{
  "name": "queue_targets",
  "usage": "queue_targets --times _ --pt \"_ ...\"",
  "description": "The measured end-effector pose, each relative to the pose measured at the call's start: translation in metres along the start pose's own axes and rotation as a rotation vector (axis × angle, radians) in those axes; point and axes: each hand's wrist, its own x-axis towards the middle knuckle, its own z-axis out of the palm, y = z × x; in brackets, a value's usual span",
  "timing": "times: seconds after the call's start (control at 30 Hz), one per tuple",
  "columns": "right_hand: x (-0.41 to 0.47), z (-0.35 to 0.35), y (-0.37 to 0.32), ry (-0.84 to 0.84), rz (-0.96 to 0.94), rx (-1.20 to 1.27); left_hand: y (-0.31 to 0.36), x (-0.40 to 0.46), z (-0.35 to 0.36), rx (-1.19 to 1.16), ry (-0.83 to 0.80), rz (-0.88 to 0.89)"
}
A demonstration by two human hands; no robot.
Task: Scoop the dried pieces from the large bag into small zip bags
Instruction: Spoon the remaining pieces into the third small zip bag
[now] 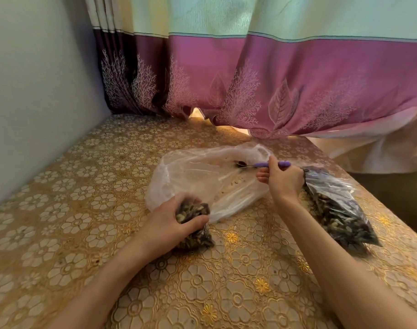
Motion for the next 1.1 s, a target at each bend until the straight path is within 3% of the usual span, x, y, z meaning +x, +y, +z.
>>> queue_targets --times 0.37,0.77,1.1 --pt "0.007 -0.008 0.002 0.071 -0.080 -0.099 0.002 0.000 0.000 -0.004 -0.001 0.003" --pt "-0.002 -0.017 0.001 -0.219 0.153 0.272 0.007 -0.002 -0.003 -0.148 0.082 0.063" --pt "-0.023 -0.018 -0.050 -0.484 0.026 0.459 0.005 0.002 -0.006 -0.160 0.063 0.021"
